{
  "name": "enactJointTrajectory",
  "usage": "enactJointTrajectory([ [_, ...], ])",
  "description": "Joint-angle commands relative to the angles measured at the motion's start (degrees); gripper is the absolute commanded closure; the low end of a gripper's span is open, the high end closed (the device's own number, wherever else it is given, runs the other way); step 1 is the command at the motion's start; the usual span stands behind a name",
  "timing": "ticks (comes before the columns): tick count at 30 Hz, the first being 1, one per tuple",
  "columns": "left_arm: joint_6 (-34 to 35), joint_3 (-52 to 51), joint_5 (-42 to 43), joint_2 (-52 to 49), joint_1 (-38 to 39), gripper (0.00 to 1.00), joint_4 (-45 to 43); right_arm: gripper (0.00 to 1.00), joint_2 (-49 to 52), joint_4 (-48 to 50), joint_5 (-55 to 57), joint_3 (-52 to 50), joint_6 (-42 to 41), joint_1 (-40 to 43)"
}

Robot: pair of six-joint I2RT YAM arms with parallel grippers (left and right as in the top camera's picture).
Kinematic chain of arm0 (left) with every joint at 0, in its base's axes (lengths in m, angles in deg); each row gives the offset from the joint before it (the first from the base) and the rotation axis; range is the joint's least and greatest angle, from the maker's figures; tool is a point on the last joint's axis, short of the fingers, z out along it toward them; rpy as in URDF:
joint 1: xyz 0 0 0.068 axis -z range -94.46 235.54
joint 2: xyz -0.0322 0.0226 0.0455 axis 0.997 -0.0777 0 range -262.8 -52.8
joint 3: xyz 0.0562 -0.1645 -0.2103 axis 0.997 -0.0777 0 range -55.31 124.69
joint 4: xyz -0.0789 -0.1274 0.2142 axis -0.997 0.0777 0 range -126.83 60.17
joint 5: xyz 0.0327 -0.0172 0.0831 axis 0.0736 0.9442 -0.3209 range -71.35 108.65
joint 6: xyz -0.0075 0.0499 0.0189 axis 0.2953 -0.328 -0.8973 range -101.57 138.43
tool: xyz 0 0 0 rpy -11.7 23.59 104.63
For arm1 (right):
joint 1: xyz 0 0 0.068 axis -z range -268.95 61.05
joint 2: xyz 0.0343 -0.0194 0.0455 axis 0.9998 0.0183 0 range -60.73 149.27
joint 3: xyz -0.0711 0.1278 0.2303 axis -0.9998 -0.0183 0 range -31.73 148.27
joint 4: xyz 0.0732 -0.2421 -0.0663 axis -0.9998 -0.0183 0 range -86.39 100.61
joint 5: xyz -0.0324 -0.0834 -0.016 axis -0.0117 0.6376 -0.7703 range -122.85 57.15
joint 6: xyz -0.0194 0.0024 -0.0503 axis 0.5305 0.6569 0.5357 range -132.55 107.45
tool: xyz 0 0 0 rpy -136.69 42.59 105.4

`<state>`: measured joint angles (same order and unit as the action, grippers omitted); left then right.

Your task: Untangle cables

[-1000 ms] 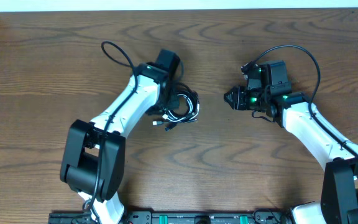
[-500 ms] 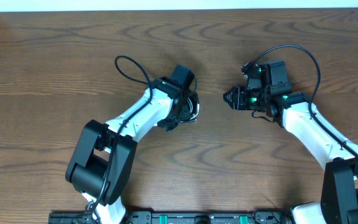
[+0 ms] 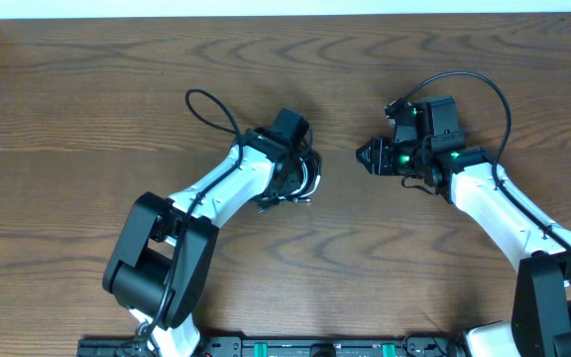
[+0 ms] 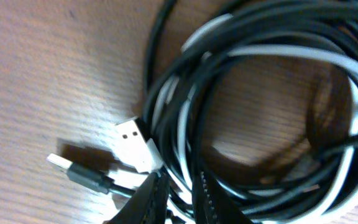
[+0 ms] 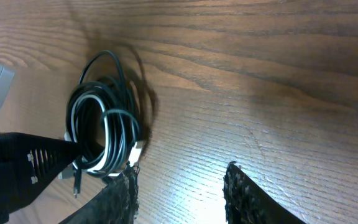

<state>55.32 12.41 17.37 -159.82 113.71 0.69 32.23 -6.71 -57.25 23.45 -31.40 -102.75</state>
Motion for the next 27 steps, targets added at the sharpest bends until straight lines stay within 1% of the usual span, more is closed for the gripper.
enactJointTrajectory([
  [1, -9.53, -1.77, -2.47, -0.13, -2.82, 0.81, 0.96, 0.58, -0.04, -0.04, 0.33, 0.22, 0.04, -0.22],
  [3, -11.32, -1.77, -3.61, -0.13, -4.46, 0.81, 0.96, 0.58, -0.04, -0.04, 0.31, 0.22, 0.04, -0.22],
  [7, -11.39, -1.77, -8.74, -0.13, -7.72, 0.81, 0.72, 0.58, -0.04, -0.04, 0.31, 0.22, 0.02, -0.22],
  [9, -11.41, -1.77, -9.97, -0.13, -9.46, 0.81, -0.11, 0.58, -0.04, -0.04, 0.31, 0.22, 0.02, -0.22],
  [13, -11.82, -1.77, -9.94, -0.13, -12.72, 0.81, -2.19, 0.58, -0.04, -0.04, 0.28, 0.22, 0.02, -0.22],
  [18, -11.85, -1.57, -9.73, -0.11, -15.1, 0.81, -2.01, 0.58, -0.04, -0.04, 0.28, 0.22, 0.02, -0.24],
  [21, -15.06, 0.42, -9.73, 0.13, -15.41, 0.81, 0.09, 0.58, -0.04, -0.04, 0.28, 0.22, 0.02, -0.22],
  [25, -15.19, 5.95, -9.66, 1.01, -15.34, 0.81, 6.95, 0.57, -0.04, -0.04, 0.28, 0.22, 0.02, -0.24],
  [27, -15.17, 8.85, -7.82, 1.88, -15.34, 0.81, 10.73, 0.57, -0.04, -0.04, 0.31, 0.22, 0.02, -0.24],
])
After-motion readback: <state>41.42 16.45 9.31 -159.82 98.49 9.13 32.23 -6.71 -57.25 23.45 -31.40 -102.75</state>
